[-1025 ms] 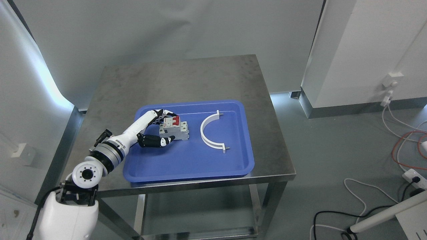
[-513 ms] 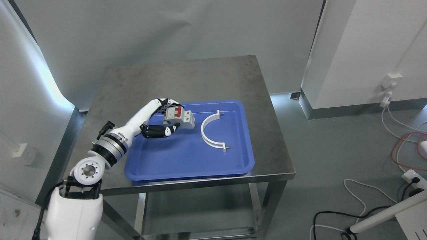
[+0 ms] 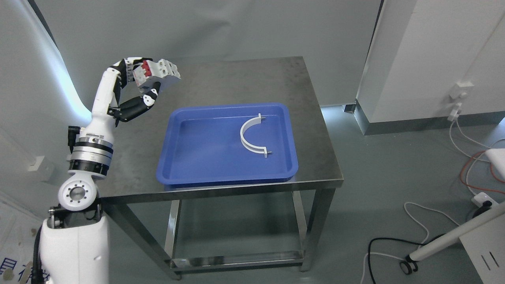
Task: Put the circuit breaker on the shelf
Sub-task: 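Hold the breaker raised in the left hand while turning toward the bin shelf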
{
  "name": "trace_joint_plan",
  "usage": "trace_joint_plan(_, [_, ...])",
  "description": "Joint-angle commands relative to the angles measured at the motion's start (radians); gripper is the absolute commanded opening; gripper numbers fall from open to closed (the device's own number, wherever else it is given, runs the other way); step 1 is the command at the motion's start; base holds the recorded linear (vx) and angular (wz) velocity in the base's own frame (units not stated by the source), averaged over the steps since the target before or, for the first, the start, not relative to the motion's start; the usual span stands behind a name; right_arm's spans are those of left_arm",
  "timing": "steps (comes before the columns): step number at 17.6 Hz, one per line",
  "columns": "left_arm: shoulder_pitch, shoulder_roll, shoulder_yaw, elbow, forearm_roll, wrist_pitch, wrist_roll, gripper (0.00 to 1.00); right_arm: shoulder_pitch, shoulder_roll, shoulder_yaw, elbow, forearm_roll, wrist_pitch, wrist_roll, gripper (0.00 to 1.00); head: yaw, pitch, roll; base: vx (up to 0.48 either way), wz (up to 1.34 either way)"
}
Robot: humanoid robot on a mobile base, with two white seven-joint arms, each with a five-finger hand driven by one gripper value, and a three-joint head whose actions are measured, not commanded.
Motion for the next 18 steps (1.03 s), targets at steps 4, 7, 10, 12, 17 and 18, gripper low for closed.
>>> trace_joint_plan(4, [0.099, -0.044, 0.161, -0.091, 0.081, -0.138, 0.147, 0.11, 0.000, -0.017, 0.020, 0.000, 0.000, -0.035, 0.005, 1.00, 0.0000, 0.000, 0.000, -0.330, 0.06])
trace_joint_plan(7, [0.129, -0.044, 0.158, -0.094, 0.086, -0.147, 0.145, 0.11, 0.000, -0.017, 0.020, 0.000, 0.000, -0.035, 0.005, 1.00, 0.0000, 0.000, 0.000, -0.430, 0.14])
trace_joint_plan(10, [0.129, -0.044, 0.158, -0.095, 0.111, -0.149, 0.145, 0.11, 0.000, -0.017, 0.020, 0.000, 0.000, -0.036, 0.006, 1.00, 0.0000, 0.000, 0.000, -0.462, 0.10])
trace_joint_plan(12, [0.129, -0.044, 0.155, -0.101, 0.130, -0.151, 0.145, 0.11, 0.000, -0.017, 0.020, 0.000, 0.000, -0.035, 0.005, 1.00, 0.0000, 0.000, 0.000, -0.539, 0.08])
trace_joint_plan(17, [0.125, -0.044, 0.118, -0.104, 0.149, -0.152, 0.145, 0.11, 0.000, -0.017, 0.020, 0.000, 0.000, -0.035, 0.005, 1.00, 0.0000, 0.000, 0.000, -0.532, 0.36])
trace_joint_plan(18, [0.125, -0.044, 0.103, -0.104, 0.150, -0.152, 0.145, 0.11, 0.000, -0.017, 0.020, 0.000, 0.000, -0.035, 0.005, 1.00, 0.0000, 0.000, 0.000, -0.466, 0.64])
